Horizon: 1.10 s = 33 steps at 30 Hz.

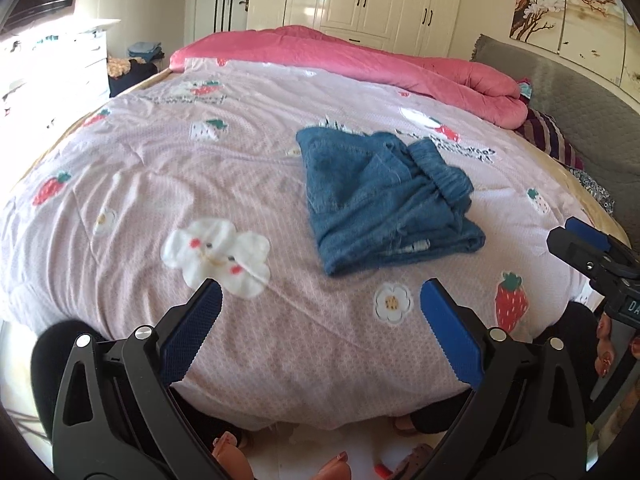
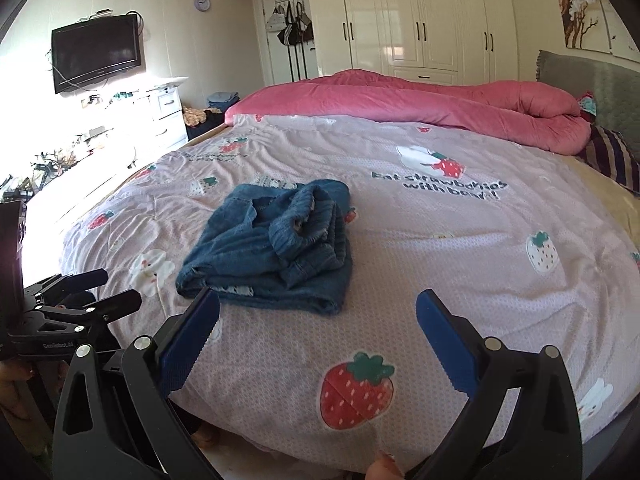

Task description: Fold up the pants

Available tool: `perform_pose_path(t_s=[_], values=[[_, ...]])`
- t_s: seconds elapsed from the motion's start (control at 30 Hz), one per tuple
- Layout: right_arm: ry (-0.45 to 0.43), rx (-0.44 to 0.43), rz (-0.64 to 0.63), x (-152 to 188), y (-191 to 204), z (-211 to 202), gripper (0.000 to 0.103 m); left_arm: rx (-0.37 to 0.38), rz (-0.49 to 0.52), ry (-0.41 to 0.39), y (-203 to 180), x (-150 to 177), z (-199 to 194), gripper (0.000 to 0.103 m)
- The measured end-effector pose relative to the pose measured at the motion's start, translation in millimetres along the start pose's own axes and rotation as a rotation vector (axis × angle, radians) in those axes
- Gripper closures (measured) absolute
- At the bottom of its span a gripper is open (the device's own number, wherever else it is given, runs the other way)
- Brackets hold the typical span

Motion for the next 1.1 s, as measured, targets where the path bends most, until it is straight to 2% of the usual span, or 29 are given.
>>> perform_pose_path(t_s=[0.27,0.37,1.1], values=[[0.020,0.035,0.051,18,-14,13,0.005,0.004,0.012,0.014,-5,13,7,0.010],[0.015,0.051,0.027,19,-13,15,0.005,0.006,0.015,0.018,-8,15,10,0.010],[0.048,0.042,0.015,24,-7,23,0.005,-0.005,-0.007,0.014,-4,16,10,0.010]])
Point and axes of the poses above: each gripper's, at about its wrist camera, not at the fingertips, and z roughly the way its jaws point, y to its left, x to its underside, the point moved 3 cm from there along z, roughly the way its jaws point, and after that the axes turned 8 degrees about z, right-handed, at the moved point
